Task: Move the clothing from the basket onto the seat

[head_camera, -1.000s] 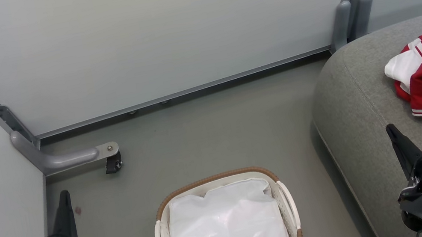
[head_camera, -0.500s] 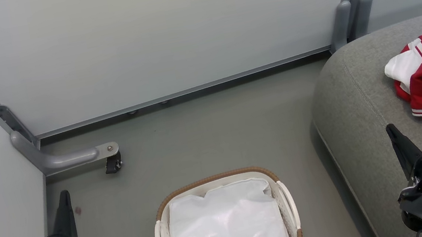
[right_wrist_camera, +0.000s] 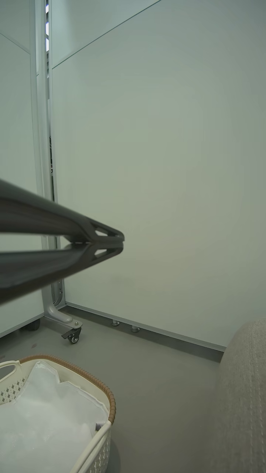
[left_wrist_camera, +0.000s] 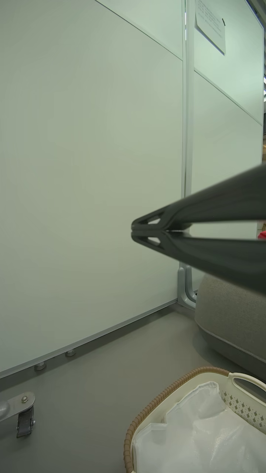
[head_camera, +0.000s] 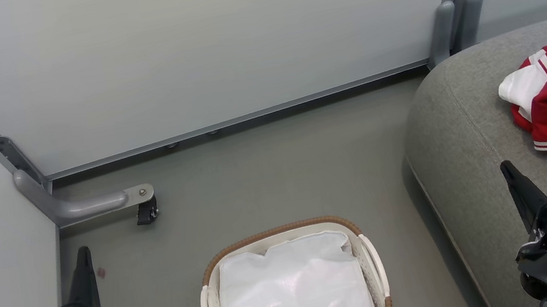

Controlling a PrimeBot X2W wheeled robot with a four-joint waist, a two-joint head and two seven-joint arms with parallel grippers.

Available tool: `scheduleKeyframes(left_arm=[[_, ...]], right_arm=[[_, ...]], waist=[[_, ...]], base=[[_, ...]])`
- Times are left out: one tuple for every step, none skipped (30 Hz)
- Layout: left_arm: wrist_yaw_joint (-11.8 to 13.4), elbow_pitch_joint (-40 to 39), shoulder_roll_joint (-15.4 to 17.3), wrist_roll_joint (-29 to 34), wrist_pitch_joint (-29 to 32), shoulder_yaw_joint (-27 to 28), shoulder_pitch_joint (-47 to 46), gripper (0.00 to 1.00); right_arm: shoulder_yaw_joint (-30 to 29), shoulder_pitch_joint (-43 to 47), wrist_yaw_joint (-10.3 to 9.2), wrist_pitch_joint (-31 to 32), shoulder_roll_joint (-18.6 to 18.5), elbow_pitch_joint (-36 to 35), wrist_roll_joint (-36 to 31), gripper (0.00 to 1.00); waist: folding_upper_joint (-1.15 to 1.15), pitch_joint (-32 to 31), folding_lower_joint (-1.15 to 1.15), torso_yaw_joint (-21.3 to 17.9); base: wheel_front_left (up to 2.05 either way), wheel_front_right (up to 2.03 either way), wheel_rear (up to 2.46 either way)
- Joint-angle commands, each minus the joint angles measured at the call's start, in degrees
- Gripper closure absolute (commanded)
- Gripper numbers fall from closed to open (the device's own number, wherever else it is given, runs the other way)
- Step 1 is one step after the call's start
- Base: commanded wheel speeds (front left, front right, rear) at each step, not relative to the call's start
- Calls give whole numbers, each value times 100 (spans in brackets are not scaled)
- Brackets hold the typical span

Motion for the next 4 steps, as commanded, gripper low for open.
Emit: scheduleKeyframes(left_arm=[[-36, -10, 38, -18, 19, 11, -67, 100], [-36, -10, 38, -18, 19, 11, -67, 100], [-36, -10, 38, -18, 19, 11, -67, 100], [-36, -10, 38, -18, 19, 11, -67, 100]], right_arm=[[-10, 10, -2, 6, -34, -13, 19, 100], [-10, 10, -2, 6, -34, -13, 19, 100], [-10, 10, -2, 6, -34, -13, 19, 100], [-10, 10, -2, 6, -34, -13, 19, 100]], waist=[[0, 0, 0, 0], [0, 0, 0, 0], [0, 0, 0, 0], [0, 0, 0, 0]], base=[[0, 0, 0], [0, 0, 0], [0, 0, 0], [0, 0, 0]])
